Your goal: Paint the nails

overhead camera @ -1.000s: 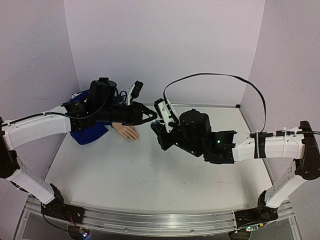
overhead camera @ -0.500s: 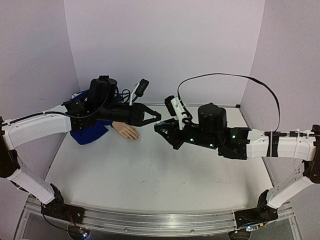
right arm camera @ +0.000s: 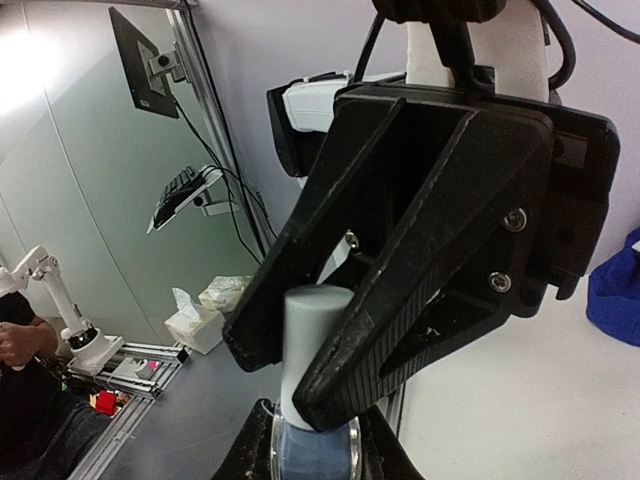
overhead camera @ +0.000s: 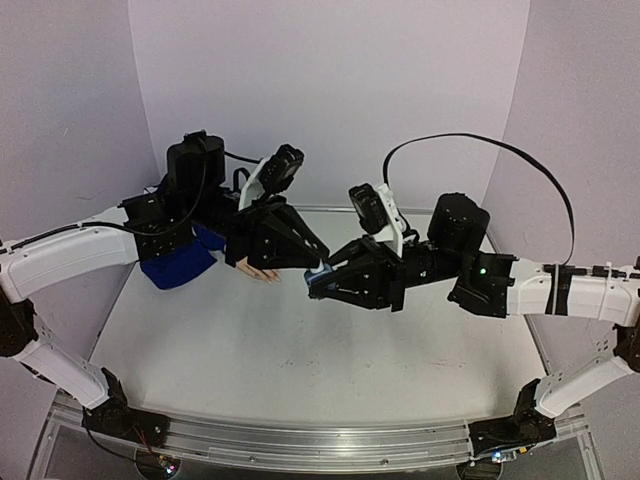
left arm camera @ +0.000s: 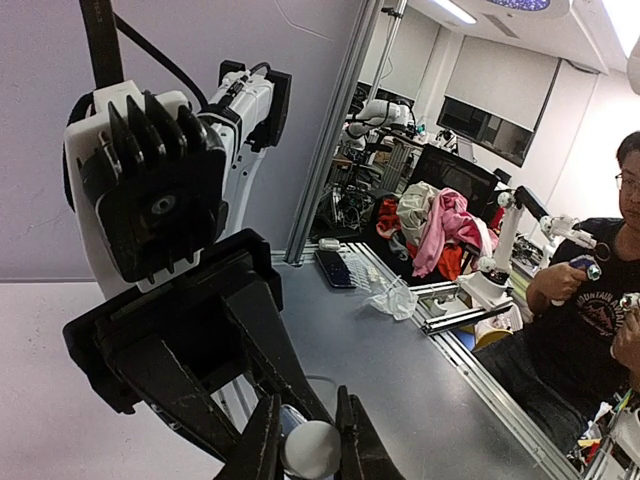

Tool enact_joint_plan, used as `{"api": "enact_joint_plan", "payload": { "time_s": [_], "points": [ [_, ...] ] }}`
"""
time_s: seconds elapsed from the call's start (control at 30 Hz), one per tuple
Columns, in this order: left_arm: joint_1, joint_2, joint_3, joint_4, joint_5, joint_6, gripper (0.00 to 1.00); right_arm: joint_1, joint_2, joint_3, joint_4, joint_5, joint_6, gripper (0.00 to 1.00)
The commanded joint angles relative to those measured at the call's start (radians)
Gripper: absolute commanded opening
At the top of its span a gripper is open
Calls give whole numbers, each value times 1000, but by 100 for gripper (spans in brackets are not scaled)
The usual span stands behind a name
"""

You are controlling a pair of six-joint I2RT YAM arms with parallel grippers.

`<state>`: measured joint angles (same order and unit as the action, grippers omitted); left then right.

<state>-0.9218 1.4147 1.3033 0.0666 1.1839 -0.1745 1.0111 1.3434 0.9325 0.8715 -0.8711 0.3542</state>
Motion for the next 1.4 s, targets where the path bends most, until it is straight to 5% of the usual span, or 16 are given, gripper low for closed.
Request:
{"api": "enact_joint_plan", "payload": {
  "time_s": [0.0,0.1,0.17,0.3,0.5,0.67,0.9,0.97,1.1,1.37],
  "points": [
    [31,9,5,16,-34,-91,8,45,-20,3,204,-211,-133,0],
    [70,-17,-35,14,-99,-141,54,30,-54,-19,134,-79,-187,0],
    [91,-47,-74,5,-187,-153,74,29,-76,-18,27,80,-263,0],
    [112,-92,-118,-29,-378,-190,95,29,-65,-5,-121,515,-343,0],
    [112,-104,-129,-55,-600,-312,91,33,51,85,-228,834,-334,0],
    [112,-51,-107,-93,-647,-377,63,67,117,131,-232,941,-337,0],
    [110,-16,-85,-101,-639,-383,39,86,134,146,-230,1039,-328,0],
    [110,-13,-84,-109,-639,-377,41,87,134,143,-231,1046,-330,0],
    [111,-17,-72,-175,-657,-346,61,86,130,129,-239,1059,-345,0],
    [107,-15,-35,-298,-697,-295,50,87,129,124,-250,1034,-371,0]
  ]
}}
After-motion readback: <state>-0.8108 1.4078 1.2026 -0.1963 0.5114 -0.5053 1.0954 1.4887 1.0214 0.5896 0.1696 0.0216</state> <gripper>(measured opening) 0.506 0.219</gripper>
